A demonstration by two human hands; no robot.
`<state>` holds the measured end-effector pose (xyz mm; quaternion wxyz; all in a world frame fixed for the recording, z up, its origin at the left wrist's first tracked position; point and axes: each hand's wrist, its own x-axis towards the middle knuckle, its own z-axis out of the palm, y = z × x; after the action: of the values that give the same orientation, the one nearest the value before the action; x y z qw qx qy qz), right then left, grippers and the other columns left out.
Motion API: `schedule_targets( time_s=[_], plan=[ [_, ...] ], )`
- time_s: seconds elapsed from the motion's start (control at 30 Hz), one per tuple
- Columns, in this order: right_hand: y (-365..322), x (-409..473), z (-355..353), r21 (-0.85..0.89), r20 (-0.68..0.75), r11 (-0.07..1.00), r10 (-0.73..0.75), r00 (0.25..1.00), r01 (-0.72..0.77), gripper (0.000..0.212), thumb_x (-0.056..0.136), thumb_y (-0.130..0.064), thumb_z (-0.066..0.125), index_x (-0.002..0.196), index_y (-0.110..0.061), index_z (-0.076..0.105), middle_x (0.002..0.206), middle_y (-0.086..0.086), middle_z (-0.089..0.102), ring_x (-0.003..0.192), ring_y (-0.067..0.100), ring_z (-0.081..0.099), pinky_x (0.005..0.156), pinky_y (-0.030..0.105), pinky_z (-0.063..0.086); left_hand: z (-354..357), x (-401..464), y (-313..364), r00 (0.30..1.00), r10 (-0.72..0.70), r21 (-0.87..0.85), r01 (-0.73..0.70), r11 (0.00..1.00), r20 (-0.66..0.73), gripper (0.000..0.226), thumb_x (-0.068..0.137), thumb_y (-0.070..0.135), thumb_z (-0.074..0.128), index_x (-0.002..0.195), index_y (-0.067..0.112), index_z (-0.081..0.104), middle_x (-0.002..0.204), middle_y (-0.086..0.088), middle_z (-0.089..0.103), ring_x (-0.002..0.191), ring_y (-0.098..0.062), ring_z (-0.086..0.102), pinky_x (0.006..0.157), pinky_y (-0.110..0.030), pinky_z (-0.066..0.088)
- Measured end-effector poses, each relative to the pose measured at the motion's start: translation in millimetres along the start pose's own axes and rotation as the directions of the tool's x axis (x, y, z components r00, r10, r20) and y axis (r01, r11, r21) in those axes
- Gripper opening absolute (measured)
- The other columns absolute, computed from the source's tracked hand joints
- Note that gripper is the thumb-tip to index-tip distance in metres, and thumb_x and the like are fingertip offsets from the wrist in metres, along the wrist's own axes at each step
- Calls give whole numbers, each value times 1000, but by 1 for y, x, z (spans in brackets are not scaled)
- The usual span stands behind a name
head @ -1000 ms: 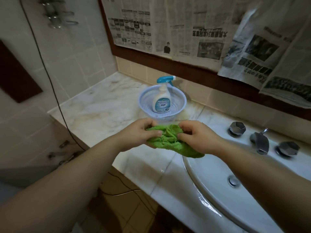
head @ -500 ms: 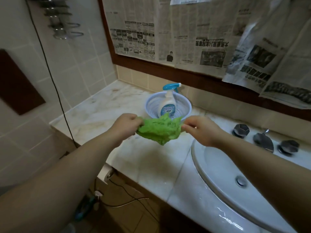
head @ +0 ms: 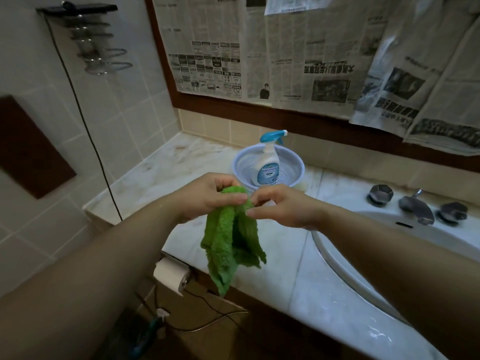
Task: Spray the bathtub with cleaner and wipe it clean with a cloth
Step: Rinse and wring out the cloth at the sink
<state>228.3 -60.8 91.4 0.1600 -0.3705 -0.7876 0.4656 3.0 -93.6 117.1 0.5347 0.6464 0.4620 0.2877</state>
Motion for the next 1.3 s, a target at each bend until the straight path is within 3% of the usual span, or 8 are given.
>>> schedule_targets(
  time_s=[0.1, 0.2, 0.4, 0.63, 0.73, 0.93, 1.13, 1.3],
  plan=[
    [-4, 10, 8, -95, -52, 996, 1, 999, -6, 17, 97, -29, 69, 86, -19, 61, 83, -7, 60, 79, 7, 55, 75, 29, 47, -4, -6, -5, 997, 12, -15, -13, 1000, -73, 9, 87, 19, 77, 90, 12, 74, 81, -2, 74, 75, -15, 72, 66, -26, 56],
    [-6, 15, 9, -190, -201, 981, 0, 980, -39, 18, 102, -28, 58, 87, -21, 51, 86, -3, 55, 79, 14, 51, 75, 40, 47, -22, -11, -10, 994, 35, 279, -5, 960, -105, 28, 81, 30, 88, 92, 11, 70, 84, -6, 72, 75, -20, 70, 65, -35, 58],
    [-13, 10, -17, -708, -2, 704, 75, 997, -54, 40, 92, -59, 65, 72, -27, 50, 72, -5, 56, 67, 15, 52, 57, 31, 38, -46, -11, -18, 979, -88, 875, 202, 440, -182, 49, 80, 69, 72, 72, 22, 64, 64, 5, 62, 63, -12, 60, 60, -39, 49],
    [8, 4, -46, -497, -138, 848, 132, 982, -184, 30, 99, -50, 60, 86, -23, 61, 83, -2, 64, 79, 19, 61, 74, 39, 50, -65, -24, -44, 971, -176, 371, 226, 901, -163, 36, 89, 42, 78, 91, 12, 59, 81, 2, 62, 67, -7, 60, 61, -27, 45],
    [14, -2, -53, -317, -96, 930, 162, 982, -184, 12, 86, -36, 54, 79, -26, 56, 76, -12, 60, 74, 11, 57, 69, 32, 47, -75, -20, -56, 986, -98, 556, 158, 816, -135, 47, 83, 55, 76, 84, 12, 56, 77, 1, 57, 64, -10, 54, 62, -31, 42],
    [38, 5, -60, -497, -182, 814, 240, 954, -300, 11, 92, -14, 58, 86, -18, 50, 83, 2, 54, 76, 19, 49, 66, 35, 39, -92, -12, -83, 985, -90, 745, 170, 645, -147, 37, 87, 44, 80, 82, 16, 55, 78, -1, 56, 67, -15, 52, 59, -32, 36],
    [46, 11, -60, -486, -457, 817, 66, 887, -311, 12, 86, -10, 64, 89, -21, 59, 80, -3, 58, 70, 17, 55, 59, 32, 42, -95, 8, -91, 905, 148, 788, 255, 561, -398, 31, 87, 41, 78, 82, 28, 51, 82, 6, 55, 74, -13, 52, 60, -36, 42],
    [90, -1, -26, -621, -319, 734, 85, 944, -276, 14, 86, -21, 75, 94, -19, 64, 90, -2, 52, 88, 26, 54, 70, 33, 37, -75, -6, -142, 939, 66, 798, 248, 550, -338, 31, 84, 40, 81, 86, 28, 52, 86, 11, 47, 81, -17, 53, 66, -35, 39]
  ],
)
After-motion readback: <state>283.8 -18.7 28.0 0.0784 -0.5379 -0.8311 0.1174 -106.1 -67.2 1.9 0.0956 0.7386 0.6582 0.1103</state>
